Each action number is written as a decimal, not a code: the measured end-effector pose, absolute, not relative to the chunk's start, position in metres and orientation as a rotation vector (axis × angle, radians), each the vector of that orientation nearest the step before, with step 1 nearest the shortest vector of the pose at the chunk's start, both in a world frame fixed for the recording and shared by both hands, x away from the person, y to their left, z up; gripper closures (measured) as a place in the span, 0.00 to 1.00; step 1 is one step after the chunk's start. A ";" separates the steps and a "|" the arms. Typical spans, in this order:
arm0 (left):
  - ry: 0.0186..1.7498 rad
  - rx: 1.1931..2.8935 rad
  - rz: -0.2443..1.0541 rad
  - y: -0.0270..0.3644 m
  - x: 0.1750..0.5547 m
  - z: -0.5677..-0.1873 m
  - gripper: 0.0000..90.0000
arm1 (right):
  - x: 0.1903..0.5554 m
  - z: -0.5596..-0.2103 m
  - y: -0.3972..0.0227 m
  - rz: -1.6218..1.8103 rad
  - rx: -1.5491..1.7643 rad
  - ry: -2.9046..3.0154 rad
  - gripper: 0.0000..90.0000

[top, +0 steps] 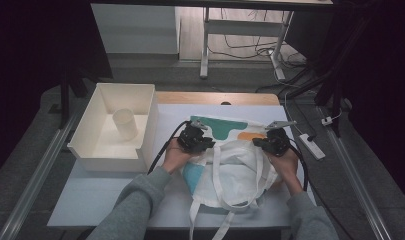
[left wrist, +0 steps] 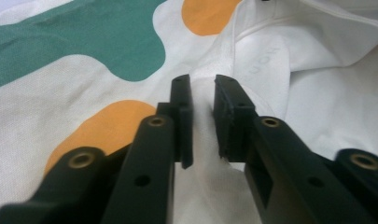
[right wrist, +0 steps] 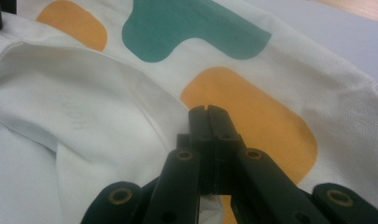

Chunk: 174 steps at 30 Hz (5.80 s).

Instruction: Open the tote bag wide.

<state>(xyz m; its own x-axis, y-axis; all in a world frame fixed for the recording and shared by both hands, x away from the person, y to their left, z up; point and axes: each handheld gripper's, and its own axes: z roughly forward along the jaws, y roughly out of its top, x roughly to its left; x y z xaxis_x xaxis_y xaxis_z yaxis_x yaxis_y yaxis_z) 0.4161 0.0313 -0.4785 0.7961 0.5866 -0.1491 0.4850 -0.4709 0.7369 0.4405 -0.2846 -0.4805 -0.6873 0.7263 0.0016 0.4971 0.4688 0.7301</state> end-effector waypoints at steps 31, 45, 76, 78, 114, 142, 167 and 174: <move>0.749 2.254 0.081 0.042 0.392 -0.465 0.65 | 0.409 -0.448 -0.281 1.206 0.910 2.296 0.56; 0.752 2.255 0.105 0.043 0.395 -0.470 0.93 | 0.332 -0.440 -0.209 1.219 0.608 2.635 0.46; 0.787 2.223 0.067 0.048 0.402 -0.474 0.93 | 0.270 -0.503 -0.148 0.880 0.399 2.865 0.49; 0.787 2.222 0.065 0.048 0.403 -0.474 0.93 | 0.269 -0.506 -0.145 0.840 0.384 2.844 0.55; 0.768 2.124 0.137 0.066 0.396 -0.452 0.95 | 0.245 -0.440 -0.158 1.139 0.327 2.861 0.98; 0.763 2.160 0.107 0.061 0.397 -0.458 0.94 | 0.265 -0.445 -0.176 1.331 0.455 2.821 0.67; 0.762 2.157 0.103 0.062 0.398 -0.459 0.94 | 0.351 -0.477 -0.192 0.850 0.642 2.726 0.50; 0.762 2.168 0.098 0.059 0.398 -0.461 0.94 | 0.355 -0.493 -0.190 0.764 0.614 2.728 0.78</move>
<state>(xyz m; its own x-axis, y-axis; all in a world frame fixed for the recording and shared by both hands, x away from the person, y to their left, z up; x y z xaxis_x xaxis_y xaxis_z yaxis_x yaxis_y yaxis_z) 0.3978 0.0594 -0.4610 0.8142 0.5520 -0.1798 0.4882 -0.4833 0.7267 0.3546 -0.1903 -0.4925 -0.8823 0.4560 -0.1164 0.3292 0.7747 0.5399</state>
